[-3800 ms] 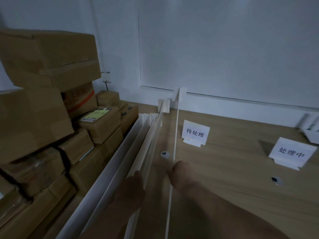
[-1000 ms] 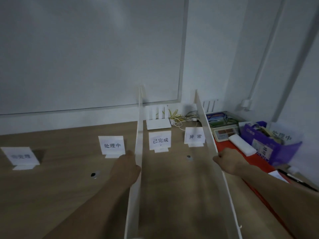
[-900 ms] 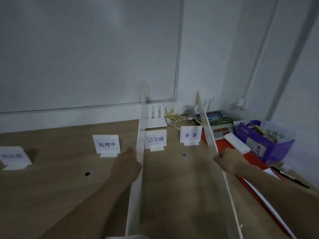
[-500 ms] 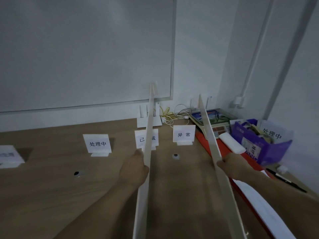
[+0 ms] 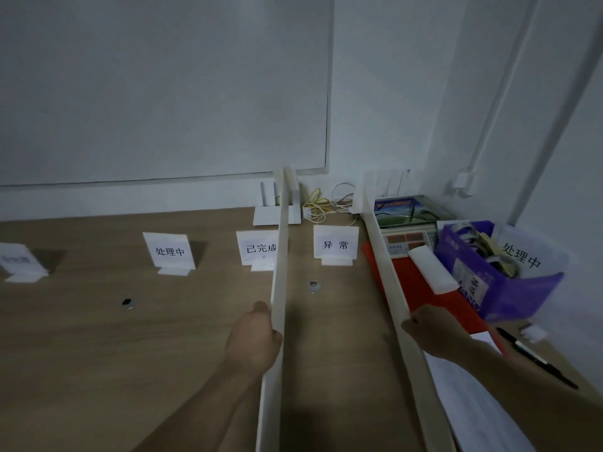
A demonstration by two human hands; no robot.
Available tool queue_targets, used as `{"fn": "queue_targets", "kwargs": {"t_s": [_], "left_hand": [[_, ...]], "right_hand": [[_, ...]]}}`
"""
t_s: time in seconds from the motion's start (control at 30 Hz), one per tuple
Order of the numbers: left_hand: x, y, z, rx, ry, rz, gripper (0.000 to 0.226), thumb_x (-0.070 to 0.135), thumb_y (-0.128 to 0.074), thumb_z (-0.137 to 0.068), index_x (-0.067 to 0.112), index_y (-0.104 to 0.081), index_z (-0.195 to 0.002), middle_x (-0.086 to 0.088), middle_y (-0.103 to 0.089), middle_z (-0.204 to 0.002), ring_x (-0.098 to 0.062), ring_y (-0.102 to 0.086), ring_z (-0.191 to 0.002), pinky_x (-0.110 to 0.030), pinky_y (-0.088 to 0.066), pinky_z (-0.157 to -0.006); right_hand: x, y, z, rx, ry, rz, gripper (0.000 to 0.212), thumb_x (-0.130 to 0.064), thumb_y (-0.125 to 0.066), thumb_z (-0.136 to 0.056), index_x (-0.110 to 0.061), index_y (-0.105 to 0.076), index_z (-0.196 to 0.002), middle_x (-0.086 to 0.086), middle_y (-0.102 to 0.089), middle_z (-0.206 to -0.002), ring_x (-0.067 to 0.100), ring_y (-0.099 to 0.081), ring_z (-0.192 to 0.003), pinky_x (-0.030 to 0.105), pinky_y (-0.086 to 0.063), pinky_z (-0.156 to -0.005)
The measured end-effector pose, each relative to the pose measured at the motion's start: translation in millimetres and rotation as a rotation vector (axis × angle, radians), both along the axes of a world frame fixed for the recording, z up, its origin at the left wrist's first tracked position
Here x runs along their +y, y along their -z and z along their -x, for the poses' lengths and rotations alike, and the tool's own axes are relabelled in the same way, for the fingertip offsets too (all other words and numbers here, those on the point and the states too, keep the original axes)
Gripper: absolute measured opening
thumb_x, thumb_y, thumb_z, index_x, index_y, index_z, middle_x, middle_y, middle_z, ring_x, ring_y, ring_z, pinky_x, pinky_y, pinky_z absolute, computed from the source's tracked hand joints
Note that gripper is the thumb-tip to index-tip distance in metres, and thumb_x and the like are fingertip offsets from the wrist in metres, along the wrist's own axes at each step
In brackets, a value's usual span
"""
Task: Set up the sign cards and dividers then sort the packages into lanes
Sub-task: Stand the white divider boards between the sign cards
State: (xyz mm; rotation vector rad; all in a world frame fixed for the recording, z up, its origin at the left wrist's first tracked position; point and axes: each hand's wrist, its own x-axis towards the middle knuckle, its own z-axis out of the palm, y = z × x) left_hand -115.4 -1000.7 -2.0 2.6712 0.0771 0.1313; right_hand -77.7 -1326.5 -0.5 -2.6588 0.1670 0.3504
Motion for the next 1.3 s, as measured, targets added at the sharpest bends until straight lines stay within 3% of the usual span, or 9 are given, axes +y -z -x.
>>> {"fn": "queue_targets", "kwargs": {"t_s": [0.13,0.37,0.63,0.87,1.1,1.3], "left_hand": [[-15.3,14.3,4.8,0.04,-0.039,-0.012,0.016,0.014,-0.056,-0.09,0.013,-0.04,-0.092,0.0,-0.051,-0.082,-0.019,-0.05,-0.073,-0.029,-0.036,-0.063],[-26.1,35.5,12.0,0.103,-0.064,-0.027,0.02,0.016,-0.056,-0.09,0.007,-0.048,-0.106,-0.011,-0.066,-0.101,-0.031,-0.064,-0.096,-0.032,-0.04,-0.07],[-31.8,50.9,11.0,0.131,-0.054,-0.038,0.023,0.018,-0.055,-0.09,0.008,-0.046,-0.108,-0.011,-0.067,-0.102,-0.03,-0.065,-0.097,-0.034,-0.043,-0.072],[-33.8,64.2,15.5,0.173,-0.061,-0.051,0.02,0.016,-0.053,-0.09,0.013,-0.035,-0.096,-0.014,-0.067,-0.106,-0.034,-0.064,-0.101,-0.036,-0.044,-0.073],[-26.0,86.7,20.3,0.206,-0.06,-0.112,0.027,0.024,-0.054,-0.091,0.007,-0.045,-0.111,-0.014,-0.067,-0.112,-0.034,-0.063,-0.108,-0.039,-0.047,-0.083],[-20.6,97.5,24.4,0.216,-0.069,-0.12,0.025,0.021,-0.054,-0.089,0.007,-0.046,-0.109,-0.015,-0.069,-0.111,-0.036,-0.064,-0.106,-0.039,-0.046,-0.082]], "right_hand": [[-11.6,23.2,-0.3,-0.015,-0.042,-0.021,0.031,-0.025,-0.06,-0.099,-0.015,-0.055,-0.07,-0.003,-0.053,-0.062,0.005,-0.049,-0.05,0.017,-0.043,-0.054],[-16.7,44.4,-3.3,-0.031,-0.087,-0.022,0.037,-0.024,-0.06,-0.098,-0.018,-0.05,-0.064,-0.006,-0.045,-0.057,0.003,-0.039,-0.044,0.014,-0.037,-0.049],[-21.4,56.9,-5.5,-0.021,-0.091,-0.019,0.035,-0.024,-0.058,-0.099,-0.015,-0.054,-0.066,-0.003,-0.05,-0.059,0.006,-0.044,-0.048,0.017,-0.041,-0.05],[-22.7,74.7,-4.9,0.013,-0.081,-0.017,0.034,-0.022,-0.059,-0.098,-0.017,-0.052,-0.065,-0.005,-0.047,-0.058,0.004,-0.043,-0.047,0.016,-0.04,-0.051],[-14.5,90.9,-0.4,0.031,-0.079,0.034,0.032,-0.024,-0.057,-0.098,-0.018,-0.056,-0.067,-0.005,-0.054,-0.061,0.003,-0.049,-0.05,0.017,-0.045,-0.055],[-11.3,103.5,1.8,0.042,-0.078,0.029,0.029,-0.025,-0.058,-0.099,-0.017,-0.058,-0.07,-0.005,-0.055,-0.062,0.004,-0.05,-0.05,0.018,-0.046,-0.054]]}}
